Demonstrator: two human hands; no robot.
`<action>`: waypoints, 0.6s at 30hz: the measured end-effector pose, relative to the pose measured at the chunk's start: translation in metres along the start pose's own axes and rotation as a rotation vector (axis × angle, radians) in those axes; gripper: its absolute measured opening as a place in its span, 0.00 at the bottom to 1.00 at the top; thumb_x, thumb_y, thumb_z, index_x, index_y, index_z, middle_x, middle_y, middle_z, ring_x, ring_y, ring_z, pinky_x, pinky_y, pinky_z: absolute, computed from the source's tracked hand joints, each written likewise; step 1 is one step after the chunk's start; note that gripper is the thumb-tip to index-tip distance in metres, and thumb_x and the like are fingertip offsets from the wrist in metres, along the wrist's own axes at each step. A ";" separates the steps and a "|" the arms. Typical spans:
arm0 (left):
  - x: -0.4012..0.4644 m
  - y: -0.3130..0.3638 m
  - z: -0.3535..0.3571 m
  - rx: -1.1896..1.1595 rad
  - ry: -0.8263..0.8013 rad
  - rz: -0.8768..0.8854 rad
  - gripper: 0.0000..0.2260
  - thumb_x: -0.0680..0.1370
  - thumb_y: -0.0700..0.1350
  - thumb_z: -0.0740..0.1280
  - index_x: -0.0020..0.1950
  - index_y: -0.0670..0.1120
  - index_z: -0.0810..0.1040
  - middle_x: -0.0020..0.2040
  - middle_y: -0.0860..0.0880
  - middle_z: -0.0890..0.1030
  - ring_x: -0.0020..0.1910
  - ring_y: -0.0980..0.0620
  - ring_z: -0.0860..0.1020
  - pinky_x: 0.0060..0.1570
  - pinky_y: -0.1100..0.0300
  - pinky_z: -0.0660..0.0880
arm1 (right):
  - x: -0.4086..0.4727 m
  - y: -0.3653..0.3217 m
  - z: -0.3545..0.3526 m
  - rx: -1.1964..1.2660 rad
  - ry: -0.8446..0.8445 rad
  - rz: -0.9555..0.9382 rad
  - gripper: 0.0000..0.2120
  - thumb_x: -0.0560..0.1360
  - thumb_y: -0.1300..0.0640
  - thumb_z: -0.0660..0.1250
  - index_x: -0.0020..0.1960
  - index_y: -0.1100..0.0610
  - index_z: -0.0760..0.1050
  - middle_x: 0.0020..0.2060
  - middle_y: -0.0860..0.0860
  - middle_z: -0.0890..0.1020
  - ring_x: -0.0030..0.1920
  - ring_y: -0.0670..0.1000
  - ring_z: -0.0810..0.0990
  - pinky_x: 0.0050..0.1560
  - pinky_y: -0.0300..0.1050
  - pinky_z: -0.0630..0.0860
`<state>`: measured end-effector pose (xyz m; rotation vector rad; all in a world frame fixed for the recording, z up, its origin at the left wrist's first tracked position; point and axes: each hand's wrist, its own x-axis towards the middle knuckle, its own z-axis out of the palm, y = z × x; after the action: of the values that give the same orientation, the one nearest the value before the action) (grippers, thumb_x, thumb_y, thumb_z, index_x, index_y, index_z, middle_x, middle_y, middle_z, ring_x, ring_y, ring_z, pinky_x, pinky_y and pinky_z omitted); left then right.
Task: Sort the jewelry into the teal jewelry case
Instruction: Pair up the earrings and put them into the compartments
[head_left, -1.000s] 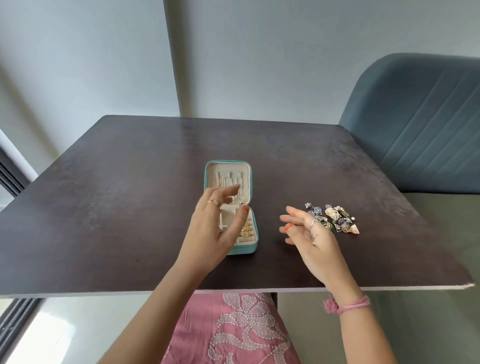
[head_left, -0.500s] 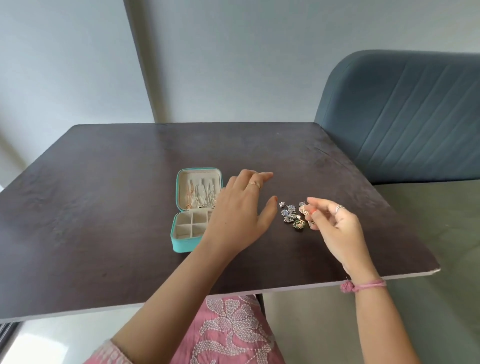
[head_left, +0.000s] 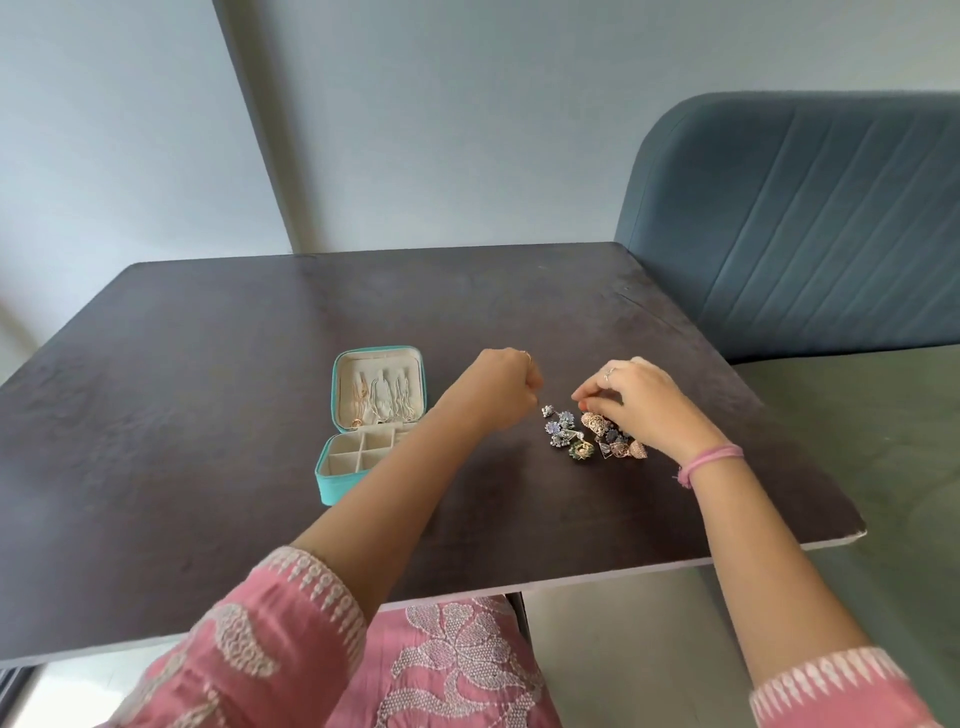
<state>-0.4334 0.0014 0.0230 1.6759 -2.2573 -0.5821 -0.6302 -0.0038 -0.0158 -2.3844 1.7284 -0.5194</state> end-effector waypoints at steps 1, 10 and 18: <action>0.003 0.001 0.002 0.014 -0.030 -0.001 0.12 0.75 0.39 0.65 0.56 0.45 0.81 0.54 0.46 0.83 0.56 0.48 0.78 0.56 0.58 0.74 | 0.003 0.001 -0.001 -0.005 -0.036 -0.022 0.06 0.75 0.52 0.69 0.50 0.46 0.82 0.47 0.44 0.81 0.49 0.47 0.70 0.57 0.53 0.71; 0.017 0.008 0.022 0.064 -0.083 -0.001 0.07 0.73 0.42 0.69 0.49 0.43 0.84 0.47 0.45 0.84 0.49 0.46 0.80 0.49 0.54 0.78 | 0.015 0.001 -0.006 -0.006 -0.172 -0.098 0.06 0.76 0.52 0.68 0.50 0.44 0.82 0.43 0.41 0.78 0.50 0.46 0.71 0.54 0.47 0.71; 0.019 0.008 0.029 0.052 -0.086 -0.038 0.07 0.72 0.43 0.69 0.47 0.42 0.83 0.43 0.44 0.83 0.46 0.45 0.81 0.48 0.53 0.79 | 0.017 -0.001 -0.008 -0.030 -0.232 -0.123 0.07 0.77 0.53 0.67 0.51 0.44 0.82 0.43 0.42 0.77 0.50 0.45 0.70 0.54 0.48 0.72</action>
<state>-0.4583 -0.0098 0.0004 1.7541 -2.3237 -0.6201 -0.6277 -0.0193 -0.0051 -2.4693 1.5098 -0.2219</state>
